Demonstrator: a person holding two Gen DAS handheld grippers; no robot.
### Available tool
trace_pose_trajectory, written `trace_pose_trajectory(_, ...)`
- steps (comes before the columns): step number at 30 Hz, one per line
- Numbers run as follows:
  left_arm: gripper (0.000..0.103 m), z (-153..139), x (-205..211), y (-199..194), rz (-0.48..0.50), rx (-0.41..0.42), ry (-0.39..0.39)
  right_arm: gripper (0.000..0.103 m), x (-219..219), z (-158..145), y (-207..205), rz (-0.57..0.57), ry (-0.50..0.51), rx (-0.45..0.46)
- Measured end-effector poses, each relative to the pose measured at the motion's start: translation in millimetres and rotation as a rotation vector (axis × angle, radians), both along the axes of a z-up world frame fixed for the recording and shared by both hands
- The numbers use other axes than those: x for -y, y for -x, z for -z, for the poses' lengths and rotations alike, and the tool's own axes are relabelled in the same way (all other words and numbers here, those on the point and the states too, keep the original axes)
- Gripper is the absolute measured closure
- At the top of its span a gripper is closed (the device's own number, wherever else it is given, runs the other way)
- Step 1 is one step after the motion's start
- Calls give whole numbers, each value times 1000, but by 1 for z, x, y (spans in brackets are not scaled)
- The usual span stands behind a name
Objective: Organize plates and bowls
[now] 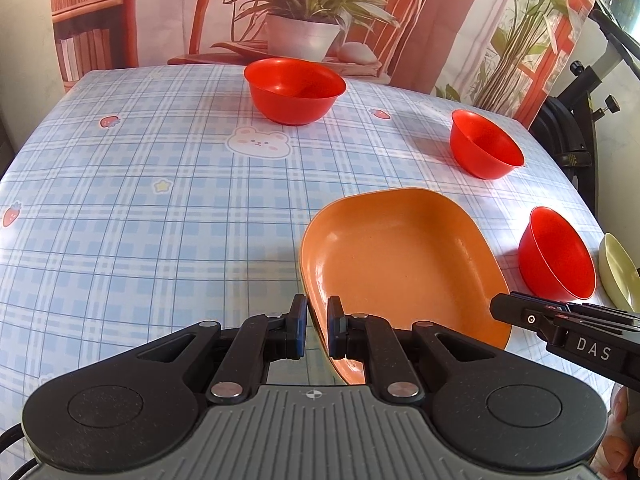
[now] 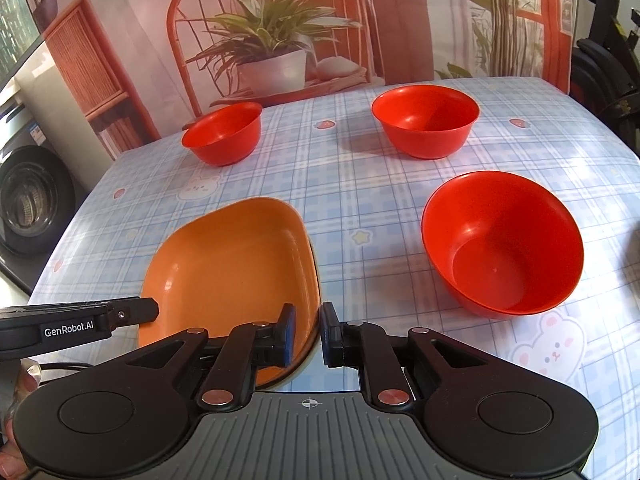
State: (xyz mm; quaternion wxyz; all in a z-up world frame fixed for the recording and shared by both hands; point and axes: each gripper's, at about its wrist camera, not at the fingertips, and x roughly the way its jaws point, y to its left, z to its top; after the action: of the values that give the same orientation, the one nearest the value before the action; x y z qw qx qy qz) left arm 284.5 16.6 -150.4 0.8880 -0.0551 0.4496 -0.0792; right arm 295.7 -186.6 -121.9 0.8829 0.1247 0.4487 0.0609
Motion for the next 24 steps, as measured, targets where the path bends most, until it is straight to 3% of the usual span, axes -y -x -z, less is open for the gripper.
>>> trace_pose_trajectory(6,92,0,-3,0,-19,-4,10,90,5,2,2,32,-1,0)
trace_pose_trajectory(9,92,-2,-6,0,-27,1,20,101,10,-4,3,40,-21,38)
trace_pose_trajectory(24,92,1,-8,-1,-31,-8,55,103,-1,7,2,-1,-37,3)
